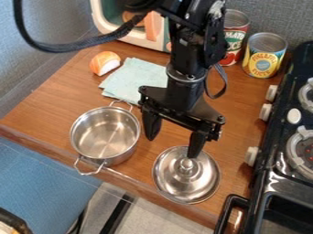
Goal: Move the silver pot to the right side of the blue cloth
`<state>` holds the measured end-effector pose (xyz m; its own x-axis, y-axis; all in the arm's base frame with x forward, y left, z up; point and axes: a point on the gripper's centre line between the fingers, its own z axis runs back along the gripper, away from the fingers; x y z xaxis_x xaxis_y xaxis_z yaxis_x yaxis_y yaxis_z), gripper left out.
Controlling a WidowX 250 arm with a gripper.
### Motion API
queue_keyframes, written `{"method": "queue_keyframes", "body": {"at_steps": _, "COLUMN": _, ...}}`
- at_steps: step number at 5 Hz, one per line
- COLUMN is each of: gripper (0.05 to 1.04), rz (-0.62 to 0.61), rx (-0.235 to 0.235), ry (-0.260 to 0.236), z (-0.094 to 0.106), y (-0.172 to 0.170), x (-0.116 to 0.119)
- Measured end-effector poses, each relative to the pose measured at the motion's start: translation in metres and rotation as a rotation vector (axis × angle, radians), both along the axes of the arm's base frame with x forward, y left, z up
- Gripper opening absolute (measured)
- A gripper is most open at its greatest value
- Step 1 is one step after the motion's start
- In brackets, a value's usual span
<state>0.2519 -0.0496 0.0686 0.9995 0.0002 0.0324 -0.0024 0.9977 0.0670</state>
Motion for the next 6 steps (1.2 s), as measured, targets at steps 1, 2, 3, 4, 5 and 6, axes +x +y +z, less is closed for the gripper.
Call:
{"method": "queue_keyframes", "body": {"at_steps": 1, "gripper": 1.0, "rz": 0.002, "rx": 0.003, "ry": 0.025, "z": -0.006, "y": 0.001, "x": -0.002}}
{"method": "queue_keyframes", "body": {"at_steps": 2, "gripper": 1.0, "rz": 0.029, "rx": -0.008, "ry": 0.021, "z": -0.011, "y": 0.017, "x": -0.002}}
{"method": "queue_keyframes", "body": {"at_steps": 3, "gripper": 1.0, "rz": 0.054, "rx": -0.011, "ry": 0.013, "z": -0.011, "y": 0.033, "x": 0.002}}
{"method": "queue_keyframes", "body": {"at_steps": 4, "gripper": 1.0, "rz": 0.086, "rx": -0.018, "ry": -0.039, "z": -0.012, "y": 0.053, "x": 0.01}}
{"method": "queue_keyframes", "body": {"at_steps": 5, "gripper": 1.0, "rz": 0.084, "rx": -0.03, "ry": -0.045, "z": -0.025, "y": 0.056, "x": 0.014}}
{"method": "queue_keyframes", "body": {"at_steps": 6, "gripper": 1.0, "rz": 0.101, "rx": -0.054, "ry": -0.021, "z": -0.046, "y": 0.054, "x": 0.016}}
